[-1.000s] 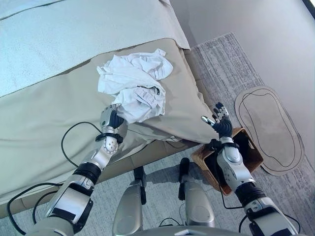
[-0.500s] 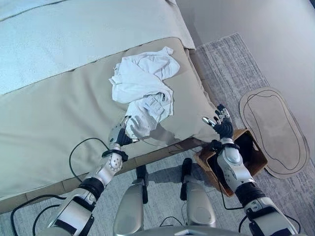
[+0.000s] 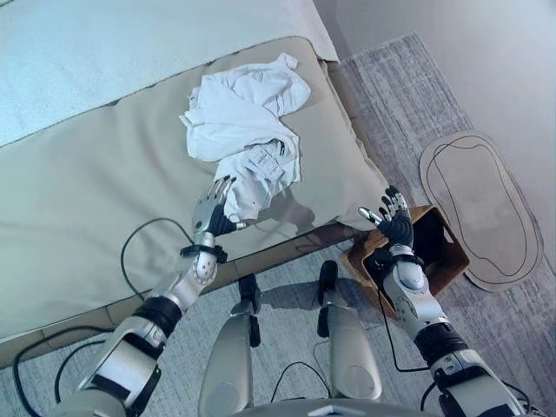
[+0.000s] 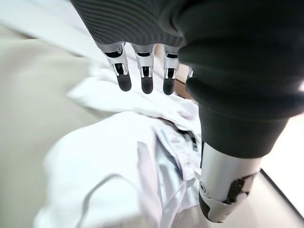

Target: Pick up clothes into the bucket

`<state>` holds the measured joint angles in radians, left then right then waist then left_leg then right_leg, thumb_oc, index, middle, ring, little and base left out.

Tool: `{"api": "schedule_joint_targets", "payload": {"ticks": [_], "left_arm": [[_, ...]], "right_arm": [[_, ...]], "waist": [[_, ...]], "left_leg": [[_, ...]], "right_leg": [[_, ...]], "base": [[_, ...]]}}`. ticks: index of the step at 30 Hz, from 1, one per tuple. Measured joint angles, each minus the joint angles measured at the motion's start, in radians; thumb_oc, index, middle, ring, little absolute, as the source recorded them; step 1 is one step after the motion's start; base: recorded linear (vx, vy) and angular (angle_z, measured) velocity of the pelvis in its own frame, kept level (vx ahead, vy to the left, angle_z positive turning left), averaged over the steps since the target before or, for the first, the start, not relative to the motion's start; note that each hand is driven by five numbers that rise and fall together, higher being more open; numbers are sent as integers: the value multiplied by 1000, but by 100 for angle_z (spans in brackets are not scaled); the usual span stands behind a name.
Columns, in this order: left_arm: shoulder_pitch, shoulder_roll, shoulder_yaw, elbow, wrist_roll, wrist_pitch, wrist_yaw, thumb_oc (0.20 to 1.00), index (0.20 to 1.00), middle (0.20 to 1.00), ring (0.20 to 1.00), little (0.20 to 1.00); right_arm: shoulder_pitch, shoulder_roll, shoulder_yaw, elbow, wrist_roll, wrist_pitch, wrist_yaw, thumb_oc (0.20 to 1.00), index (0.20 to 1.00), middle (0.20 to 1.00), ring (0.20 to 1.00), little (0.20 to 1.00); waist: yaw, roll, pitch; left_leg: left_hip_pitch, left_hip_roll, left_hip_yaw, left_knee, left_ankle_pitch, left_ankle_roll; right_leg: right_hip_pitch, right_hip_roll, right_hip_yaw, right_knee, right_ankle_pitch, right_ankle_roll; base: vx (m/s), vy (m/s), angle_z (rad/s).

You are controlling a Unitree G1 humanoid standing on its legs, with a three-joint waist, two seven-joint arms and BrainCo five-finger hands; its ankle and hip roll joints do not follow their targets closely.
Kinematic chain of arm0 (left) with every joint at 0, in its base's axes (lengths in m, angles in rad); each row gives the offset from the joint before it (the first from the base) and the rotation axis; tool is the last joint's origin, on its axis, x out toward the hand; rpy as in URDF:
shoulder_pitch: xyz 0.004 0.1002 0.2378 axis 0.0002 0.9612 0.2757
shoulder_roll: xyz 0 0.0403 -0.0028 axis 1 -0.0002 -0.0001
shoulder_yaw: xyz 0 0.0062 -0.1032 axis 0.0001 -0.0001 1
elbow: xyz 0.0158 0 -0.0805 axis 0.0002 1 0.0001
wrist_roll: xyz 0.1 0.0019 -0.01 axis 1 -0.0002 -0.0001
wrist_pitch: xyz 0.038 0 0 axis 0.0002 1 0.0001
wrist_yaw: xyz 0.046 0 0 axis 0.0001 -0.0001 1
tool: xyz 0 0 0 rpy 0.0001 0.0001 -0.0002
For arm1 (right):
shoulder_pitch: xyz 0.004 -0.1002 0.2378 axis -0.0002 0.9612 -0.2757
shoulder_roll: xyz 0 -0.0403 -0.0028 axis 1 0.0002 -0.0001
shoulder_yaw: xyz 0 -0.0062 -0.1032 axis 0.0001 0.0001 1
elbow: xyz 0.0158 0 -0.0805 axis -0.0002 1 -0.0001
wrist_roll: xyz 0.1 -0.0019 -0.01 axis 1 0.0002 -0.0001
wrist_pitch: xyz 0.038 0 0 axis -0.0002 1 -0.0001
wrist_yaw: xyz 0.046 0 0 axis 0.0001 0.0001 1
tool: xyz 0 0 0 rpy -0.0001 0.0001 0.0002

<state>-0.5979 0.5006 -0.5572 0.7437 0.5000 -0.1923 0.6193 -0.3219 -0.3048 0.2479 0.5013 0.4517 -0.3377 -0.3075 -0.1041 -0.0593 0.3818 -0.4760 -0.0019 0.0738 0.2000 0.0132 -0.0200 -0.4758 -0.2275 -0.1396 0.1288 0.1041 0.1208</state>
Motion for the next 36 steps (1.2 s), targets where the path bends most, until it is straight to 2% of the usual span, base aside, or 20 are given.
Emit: {"api": "schedule_joint_targets", "payload": {"ticks": [5,10,16,17,18,19,26,30,33,36], "left_arm": [[-146,26,-59,145,117,86,21,1000,1000,1000,1000,1000],[-211,17,-94,258,174,154,15,1000,1000,1000,1000,1000],[-297,-29,-160,395,294,258,-61,1000,1000,1000,1000,1000],[-304,-32,-159,394,313,271,-82,595,595,595,595,595],[-308,-33,-159,388,314,272,-92,426,426,426,426,426],[-310,-28,-159,379,317,272,-102,200,200,200,200,200],[-339,-17,-156,361,342,269,-139,200,200,200,200,200],[-295,-27,-157,372,341,263,-169,200,200,200,200,200],[-213,-40,-156,377,340,258,-185,200,200,200,200,200],[-121,-54,-150,370,339,240,-191,200,200,200,200,200]], "right_arm": [[-58,-3,21,-32,-13,-4,-6,1000,1000,1000,1000,1000],[-87,-21,21,-57,-30,-5,-11,1000,1000,1000,1000,1000],[-103,-25,23,-56,-31,-2,-20,1000,1000,1000,1000,1000],[-110,-25,24,-58,-31,0,-19,1000,1000,1000,1000,1000],[-112,-26,24,-58,-31,1,-18,1000,1000,1000,1000,1000],[-114,-26,24,-59,-31,2,-15,1000,1000,1000,1000,1000],[-124,-26,22,-60,-31,17,-4,1000,1000,1000,1000,1000],[-119,-24,26,-57,-32,39,9,1000,1000,1000,1000,1000],[-86,-23,33,-50,-40,39,17,1000,1000,1000,1000,1000],[-75,-19,36,-19,-40,41,23,1000,1000,1000,1000,1000]], "waist": [[-44,-25,54],[-75,-31,100],[-78,-31,101],[-78,-32,101],[-78,-32,100],[-77,-33,100],[-76,-36,96],[-75,-36,93],[-70,-40,14],[-61,-43,-12]], "left_leg": [[-52,5,27,26,-4,-4],[-116,20,33,76,-20,-4],[-147,29,36,107,-34,-2],[-148,29,36,109,-35,-2],[-148,28,36,110,-35,-3],[-148,28,35,112,-36,-4],[-147,29,32,128,-40,-4],[-68,30,32,116,-43,-2],[-32,31,33,86,-51,-6],[53,32,32,48,-52,-8]], "right_leg": [[-64,4,29,16,6,3],[-130,16,46,48,13,-2],[-156,23,51,64,10,-7],[-156,22,52,64,10,-7],[-156,22,52,66,9,-8],[-158,22,52,73,6,-12],[-153,21,51,86,2,-14],[-81,21,49,85,0,-16],[-52,20,45,70,-17,-17],[31,19,38,38,-18,-15]], "base": [[-44,41,-15],[-13,25,-11],[0,9,-3],[0,0,0],[0,0,0],[0,0,0],[13,-1,0],[48,-3,-1],[100,-5,0],[124,-19,1]]}}
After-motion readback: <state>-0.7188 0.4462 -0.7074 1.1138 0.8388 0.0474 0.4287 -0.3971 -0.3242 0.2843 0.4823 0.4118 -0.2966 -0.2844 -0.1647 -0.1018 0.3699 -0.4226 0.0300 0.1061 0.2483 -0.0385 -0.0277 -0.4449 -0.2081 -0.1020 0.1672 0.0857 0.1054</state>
